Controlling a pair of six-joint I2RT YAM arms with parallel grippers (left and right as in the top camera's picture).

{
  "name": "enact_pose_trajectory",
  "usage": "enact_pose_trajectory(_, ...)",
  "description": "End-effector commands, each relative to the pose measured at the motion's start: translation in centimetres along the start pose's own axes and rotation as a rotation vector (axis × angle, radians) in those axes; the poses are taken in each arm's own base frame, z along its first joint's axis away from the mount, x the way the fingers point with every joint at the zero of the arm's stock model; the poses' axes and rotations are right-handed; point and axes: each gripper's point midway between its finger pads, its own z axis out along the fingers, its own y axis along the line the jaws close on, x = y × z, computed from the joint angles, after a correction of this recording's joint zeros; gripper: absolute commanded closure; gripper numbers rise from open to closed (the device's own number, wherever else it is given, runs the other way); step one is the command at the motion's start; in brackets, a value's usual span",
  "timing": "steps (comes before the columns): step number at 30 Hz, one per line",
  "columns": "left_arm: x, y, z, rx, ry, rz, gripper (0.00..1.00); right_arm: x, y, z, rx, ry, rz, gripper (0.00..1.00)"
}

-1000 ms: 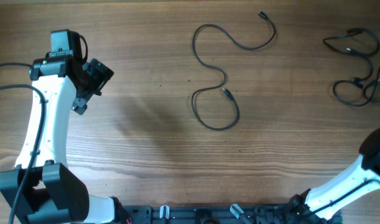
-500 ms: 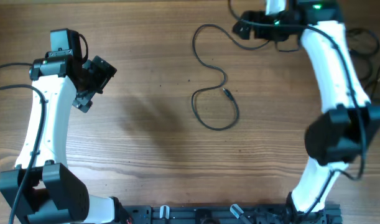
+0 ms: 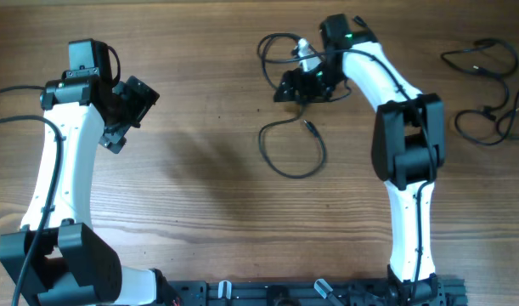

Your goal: Untangle cables

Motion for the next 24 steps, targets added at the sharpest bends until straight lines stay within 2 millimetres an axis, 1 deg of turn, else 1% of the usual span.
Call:
enact_pose_trajectory(1, -0.1, -0.5, -0.7, 0.022, -0.013, 0.003, 0.00, 1.2, -0.7, 3.3, -0.002, 0.048, 0.118, 0.50)
enact_pose_trajectory(2, -0.1, -0.5, -0.7, 0.022, -0.013, 0.003, 0.00, 0.7, -0.5, 3.4, -0.003, 0.032, 0.132, 0.66)
enact_pose_trajectory(4, -0.1, -0.5, -0.7, 0.022, -0.013, 0.003, 0.00, -0.1, -0.4, 3.4, -0.006, 0.002, 0.132, 0.86)
enact_pose_trajectory(5, -0.1, -0.5, -0.7, 0.022, -0.013, 0.003, 0.00, -0.5, -0.1, 3.0, -0.008, -0.010, 0.138, 0.95)
enact_pose_trajectory(6, -0.1, -0.5, -0.7, 0.022, -0.013, 0.003, 0.00, -1.0, 0.5, 2.0, -0.008, -0.026, 0.127, 0.95)
enact_pose_trajectory(8, -0.1, -0.5, -0.7, 0.023, -0.013, 0.003, 0.00, -3.1, 3.1, -3.2, -0.015, -0.132, 0.070, 0.95)
enact_pose_trajectory(9, -0.1, -0.5, -0.7, 0.022, -0.013, 0.003, 0.00, -4.3, 5.1, -7.5, -0.014, -0.226, 0.022, 0.95)
enact_pose_trajectory(10, -0.1, -0.5, -0.7, 0.022, -0.013, 0.003, 0.00, -5.3, 6.9, -12.4, 0.001, -0.330, -0.024, 0.96)
enact_pose_trajectory(11, -0.1, -0.5, -0.7, 0.022, -0.013, 0.003, 0.00, -5.6, 8.1, -15.8, 0.019, -0.406, -0.054, 0.96)
enact_pose_trajectory(12, -0.1, -0.5, -0.7, 0.022, -0.013, 0.003, 0.00, -5.7, 9.7, -22.6, 0.080, -0.557, -0.098, 0.96)
enact_pose_trajectory(13, -0.1, -0.5, -0.7, 0.022, -0.013, 0.003, 0.00, -5.2, 10.5, -27.9, 0.150, -0.682, -0.116, 0.96)
enact_pose_trajectory(14, -0.1, -0.5, -0.7, 0.022, -0.013, 0.003, 0.00, -3.8, 11.0, -34.7, 0.253, -0.841, -0.111, 0.96)
enact_pose_trajectory(16, -0.1, -0.5, -0.7, 0.022, -0.013, 0.003, 0.00, -0.4, 10.3, -44.0, 0.397, -1.065, -0.024, 0.96)
enact_pose_trajectory(17, -0.1, -0.5, -0.7, 0.022, -0.013, 0.003, 0.00, 2.1, 9.2, -48.7, 0.477, -1.175, 0.031, 0.96)
enact_pose_trajectory(18, -0.1, -0.5, -0.7, 0.022, -0.013, 0.003, 0.00, 3.8, 8.1, -51.7, 0.518, -1.246, 0.087, 0.96)
enact_pose_trajectory(19, -0.1, -0.5, -0.7, 0.022, -0.013, 0.003, 0.00, 6.6, 6.1, -55.7, 0.555, -1.347, 0.186, 0.96)
enact_pose_trajectory(20, -0.1, -0.5, -0.7, 0.022, -0.013, 0.003, 0.00, 7.8, 5.3, -57.5, 0.561, -1.389, 0.218, 0.96)
enact_pose_trajectory(21, -0.1, -0.5, -0.7, 0.022, -0.013, 0.003, 0.00, 9.4, 4.3, -59.7, 0.525, -1.445, 0.250, 0.96)
enact_pose_trajectory(22, -0.1, -0.5, -0.7, 0.022, -0.013, 0.003, 0.00, 10.5, 3.7, -61.0, 0.484, -1.478, 0.280, 0.96)
enact_pose_trajectory(24, -0.1, -0.5, -0.7, 0.022, -0.013, 0.003, 0.00, 12.3, 3.1, -62.7, 0.412, -1.520, 0.305, 0.96)
